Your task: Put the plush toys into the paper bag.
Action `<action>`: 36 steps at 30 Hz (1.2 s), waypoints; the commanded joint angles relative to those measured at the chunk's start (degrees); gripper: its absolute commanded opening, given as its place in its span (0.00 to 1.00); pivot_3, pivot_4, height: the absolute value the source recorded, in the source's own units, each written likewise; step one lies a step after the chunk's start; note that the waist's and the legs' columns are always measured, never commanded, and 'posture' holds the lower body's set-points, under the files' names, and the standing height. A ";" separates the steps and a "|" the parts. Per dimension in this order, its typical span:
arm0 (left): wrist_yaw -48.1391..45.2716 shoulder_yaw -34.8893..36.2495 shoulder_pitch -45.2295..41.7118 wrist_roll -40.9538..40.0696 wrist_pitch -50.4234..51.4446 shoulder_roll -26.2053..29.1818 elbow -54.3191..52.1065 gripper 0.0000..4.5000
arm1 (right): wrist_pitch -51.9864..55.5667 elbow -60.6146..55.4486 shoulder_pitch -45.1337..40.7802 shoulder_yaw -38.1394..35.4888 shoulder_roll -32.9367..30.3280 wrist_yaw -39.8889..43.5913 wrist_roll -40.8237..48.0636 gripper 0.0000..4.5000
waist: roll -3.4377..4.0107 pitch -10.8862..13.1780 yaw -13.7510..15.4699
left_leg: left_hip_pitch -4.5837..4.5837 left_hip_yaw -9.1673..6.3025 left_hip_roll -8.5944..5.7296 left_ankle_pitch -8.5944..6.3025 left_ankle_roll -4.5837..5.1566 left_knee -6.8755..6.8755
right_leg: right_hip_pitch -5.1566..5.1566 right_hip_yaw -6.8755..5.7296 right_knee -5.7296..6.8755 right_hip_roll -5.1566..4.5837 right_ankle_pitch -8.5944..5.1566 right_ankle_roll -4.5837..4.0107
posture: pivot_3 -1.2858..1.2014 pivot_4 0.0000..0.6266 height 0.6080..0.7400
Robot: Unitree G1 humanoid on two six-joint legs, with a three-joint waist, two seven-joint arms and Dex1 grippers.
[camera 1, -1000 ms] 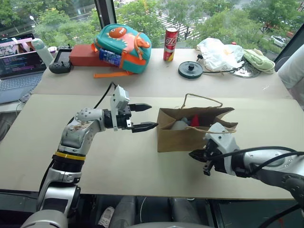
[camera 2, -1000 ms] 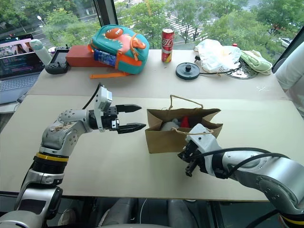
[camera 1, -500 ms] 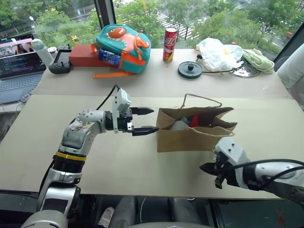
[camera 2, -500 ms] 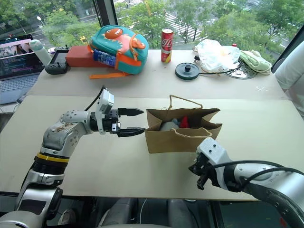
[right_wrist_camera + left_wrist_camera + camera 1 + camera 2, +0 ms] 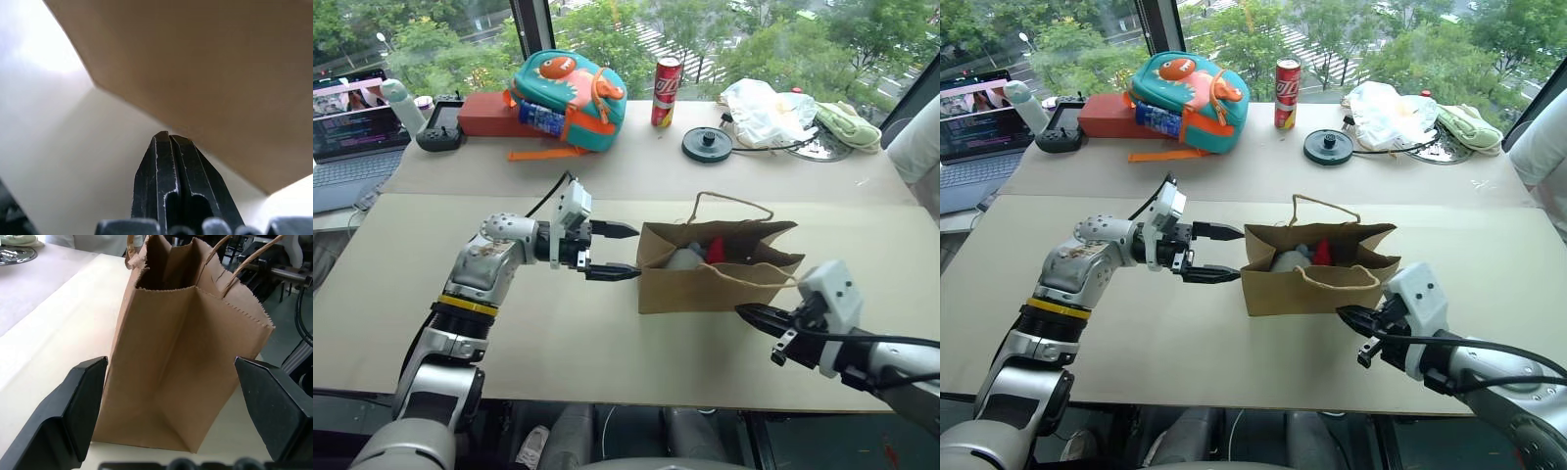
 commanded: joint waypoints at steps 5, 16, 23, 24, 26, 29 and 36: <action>-2.75 0.09 -2.89 1.22 -3.84 -0.54 2.98 0.99 | -2.07 -3.44 11.09 -6.99 -2.04 1.72 0.70 0.00 | 0.00 0.00 0.48 | 0.01 0.01 0.00 0.00 0.00 0.02 | 0.02 0.00 -0.02 0.00 -0.01 0.03 | 0.52 0.24 1.00; -4.55 -0.36 -4.35 2.34 -4.98 -2.87 4.49 0.99 | -10.73 -2.04 -2.34 -8.43 0.12 -8.29 15.55 0.00 | 0.01 0.00 0.37 | 0.04 0.02 0.03 0.00 0.00 0.06 | 0.04 0.04 0.05 0.03 -0.16 0.28 | 0.52 0.24 1.00; -6.47 -1.10 -4.71 2.65 -5.18 -2.62 3.84 0.99 | -11.50 -0.41 -7.12 -2.17 -2.02 -13.57 16.96 0.00 | 0.00 0.00 0.61 | 0.01 0.02 0.00 0.00 0.00 0.06 | 0.03 0.04 0.02 0.01 0.05 -0.08 | 0.52 0.24 1.00; -7.10 -1.45 -4.40 2.66 -5.10 -2.29 2.97 0.99 | -11.52 -0.14 -7.44 -1.40 -2.19 -13.91 16.63 0.00 | 0.00 0.00 0.62 | 0.01 0.02 0.00 0.00 0.00 0.06 | 0.04 0.03 0.02 0.01 0.05 -0.08 | 0.52 0.24 1.00; -8.32 -2.19 -3.65 2.61 -4.90 -1.59 1.11 0.99 | -11.74 0.38 -7.92 -0.52 -2.51 -14.31 16.43 0.00 | 0.01 0.00 0.62 | 0.00 0.02 0.00 0.00 0.00 0.06 | 0.03 0.03 0.02 0.01 0.05 -0.08 | 0.52 0.24 1.00; -8.90 -2.72 -2.39 1.89 -3.56 -0.87 -1.77 0.99 | -11.75 1.02 -8.28 0.40 -2.93 -14.54 15.86 0.00 | 0.01 -0.01 0.62 | 0.00 0.02 0.00 0.00 0.00 0.06 | 0.03 0.04 0.01 0.01 0.06 -0.09 | 0.52 0.24 1.00; -6.23 -2.98 0.32 2.49 -3.12 -1.17 -5.73 0.99 | -12.09 1.76 -8.52 1.53 -3.24 -14.75 14.93 0.00 | 0.01 -0.01 0.65 | 0.02 0.02 0.02 0.00 0.00 0.06 | 0.03 0.04 0.04 0.02 0.05 -0.09 | 0.52 0.24 1.00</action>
